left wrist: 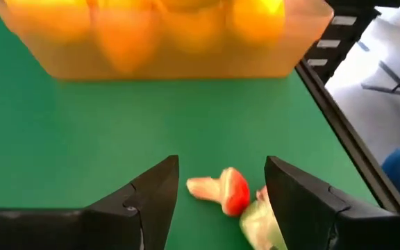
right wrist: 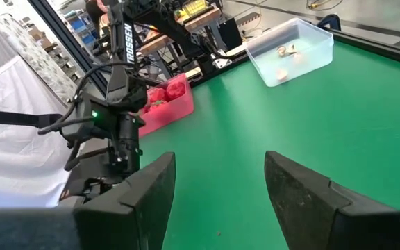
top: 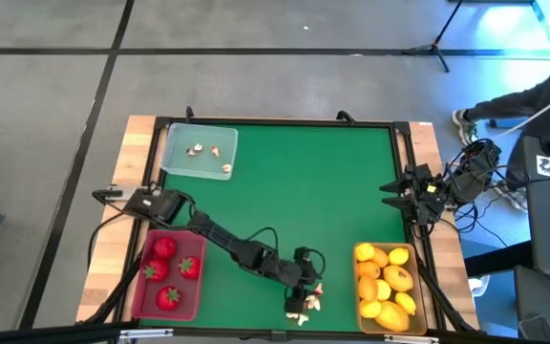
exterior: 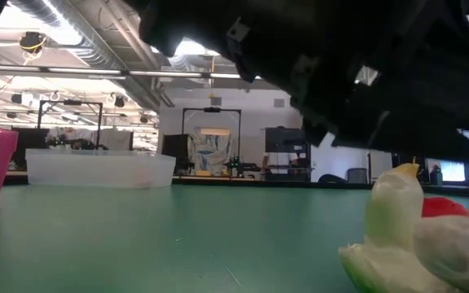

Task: Sort produce into baskets
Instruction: Put the red mushroom into the white bin

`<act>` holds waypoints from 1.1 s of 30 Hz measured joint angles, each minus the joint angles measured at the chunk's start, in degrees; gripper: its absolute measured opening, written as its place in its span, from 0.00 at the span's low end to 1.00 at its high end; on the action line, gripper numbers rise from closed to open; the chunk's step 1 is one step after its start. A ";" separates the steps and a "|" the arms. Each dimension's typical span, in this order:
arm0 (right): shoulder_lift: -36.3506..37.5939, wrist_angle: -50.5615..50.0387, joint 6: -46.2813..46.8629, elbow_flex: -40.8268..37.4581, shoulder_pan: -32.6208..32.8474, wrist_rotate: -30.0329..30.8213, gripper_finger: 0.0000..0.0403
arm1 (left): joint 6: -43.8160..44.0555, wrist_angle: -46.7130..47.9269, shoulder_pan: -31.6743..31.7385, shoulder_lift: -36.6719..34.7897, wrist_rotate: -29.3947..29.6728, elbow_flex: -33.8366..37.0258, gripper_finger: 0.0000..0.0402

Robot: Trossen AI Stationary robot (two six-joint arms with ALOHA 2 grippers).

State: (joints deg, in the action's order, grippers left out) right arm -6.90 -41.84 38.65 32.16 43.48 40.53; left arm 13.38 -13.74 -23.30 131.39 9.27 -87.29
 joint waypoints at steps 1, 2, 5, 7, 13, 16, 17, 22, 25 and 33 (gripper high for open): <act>0.00 -0.02 0.04 0.00 -0.01 0.00 0.55 | 0.07 -0.56 -0.03 0.40 0.04 0.00 0.52; 0.02 -0.05 0.05 0.00 0.00 0.00 0.55 | 0.30 -0.88 -0.07 0.59 0.12 0.00 0.52; 0.02 -0.08 0.05 0.00 -0.01 0.00 0.55 | 1.52 -0.99 -0.04 1.27 0.46 0.02 0.52; 0.02 -0.14 0.05 0.00 0.00 -0.02 0.55 | 1.64 -0.67 -0.01 1.64 1.17 0.02 0.52; 0.01 -0.34 0.07 0.00 -0.01 -0.24 0.55 | 0.16 0.38 -0.37 4.56 1.23 -3.68 0.52; 0.02 -0.37 0.07 0.00 -0.02 -0.64 0.55 | -1.15 2.52 -0.75 5.59 1.18 -5.92 0.52; 0.02 -0.37 0.07 0.00 0.00 -0.66 0.55 | -1.52 3.32 -0.82 5.87 1.08 -6.41 0.52; 0.02 -0.35 0.07 0.00 0.00 -0.66 0.55 | -0.59 7.87 -0.67 6.13 1.26 -7.22 0.52; 0.02 -0.35 0.07 0.00 0.00 -0.66 0.55 | 0.80 8.92 -0.49 6.02 2.13 -7.26 0.52; 0.00 -0.33 0.09 0.00 -0.02 -1.14 0.55 | 1.10 10.57 0.69 5.69 7.76 -8.07 0.52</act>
State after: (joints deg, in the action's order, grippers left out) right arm -6.90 -42.17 38.74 32.16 43.46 39.40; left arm 14.48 -3.18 -22.61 137.08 17.03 -95.35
